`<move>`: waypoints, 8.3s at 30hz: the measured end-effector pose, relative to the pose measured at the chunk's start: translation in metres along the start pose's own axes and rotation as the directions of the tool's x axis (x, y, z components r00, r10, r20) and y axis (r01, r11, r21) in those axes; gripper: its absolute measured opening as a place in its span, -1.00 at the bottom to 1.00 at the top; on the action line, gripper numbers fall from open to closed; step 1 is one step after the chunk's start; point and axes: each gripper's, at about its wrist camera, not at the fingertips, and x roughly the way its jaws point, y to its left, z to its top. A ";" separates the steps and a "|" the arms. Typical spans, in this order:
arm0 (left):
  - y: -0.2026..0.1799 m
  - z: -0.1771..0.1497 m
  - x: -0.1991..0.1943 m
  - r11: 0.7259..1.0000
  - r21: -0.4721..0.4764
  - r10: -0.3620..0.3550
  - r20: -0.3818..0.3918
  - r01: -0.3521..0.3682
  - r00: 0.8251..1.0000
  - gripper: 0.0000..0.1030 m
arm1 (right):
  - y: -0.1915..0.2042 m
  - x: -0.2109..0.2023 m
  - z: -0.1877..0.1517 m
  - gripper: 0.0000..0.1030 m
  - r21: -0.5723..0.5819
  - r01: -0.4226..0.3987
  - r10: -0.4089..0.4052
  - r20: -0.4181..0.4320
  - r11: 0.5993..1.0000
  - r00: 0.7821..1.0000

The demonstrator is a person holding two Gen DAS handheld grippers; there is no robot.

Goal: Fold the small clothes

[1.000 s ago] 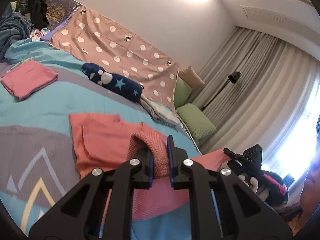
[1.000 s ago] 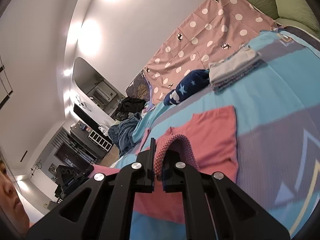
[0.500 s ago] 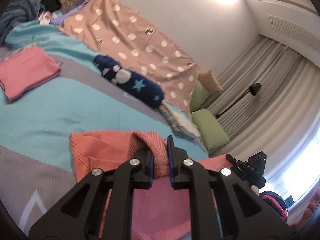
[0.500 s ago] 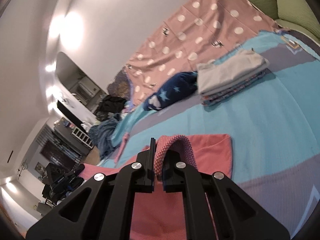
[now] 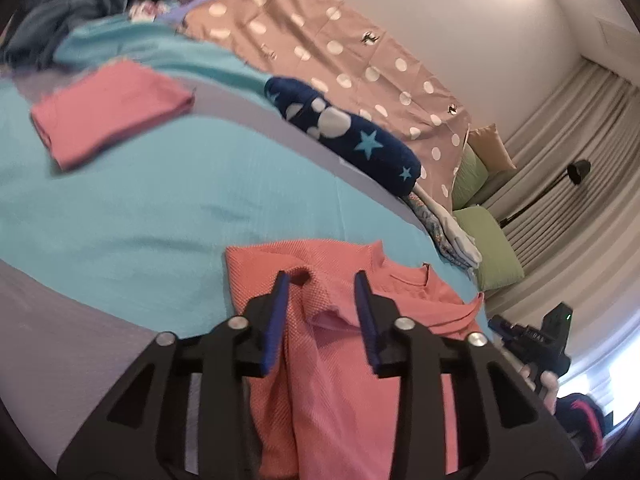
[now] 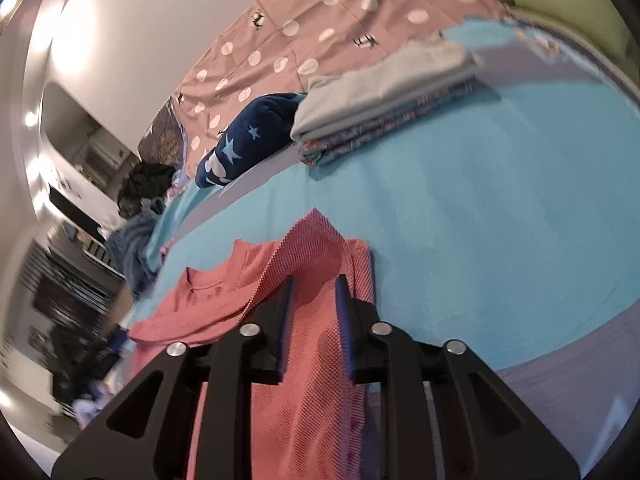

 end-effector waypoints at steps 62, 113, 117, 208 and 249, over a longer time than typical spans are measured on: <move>-0.002 0.029 0.030 0.968 0.231 0.109 -0.045 -0.096 0.993 -0.36 | -0.028 -0.008 -0.011 -0.57 -0.071 0.027 -0.032 -0.082 0.997 0.996; -0.016 -0.112 -0.084 0.989 0.097 0.119 -0.102 -0.109 0.988 -0.84 | -0.011 -0.115 -0.135 -0.97 -0.447 0.095 -0.126 -0.041 0.889 0.991; -0.031 -0.101 -0.100 0.973 0.135 0.193 -0.028 -0.187 0.981 -0.82 | -0.002 -0.116 -0.139 -0.71 -0.359 -0.006 -0.013 -0.050 0.933 0.999; -0.338 -0.260 0.079 0.597 0.659 -0.031 -0.550 0.457 0.835 -0.57 | -0.072 0.012 0.033 -0.55 -0.062 -0.140 0.129 -0.157 0.988 0.979; 0.005 -0.116 -0.095 0.933 0.239 -0.241 -0.140 0.269 0.960 -0.04 | 0.332 0.111 -0.090 -0.03 -0.642 -0.162 -0.101 -0.353 0.750 0.930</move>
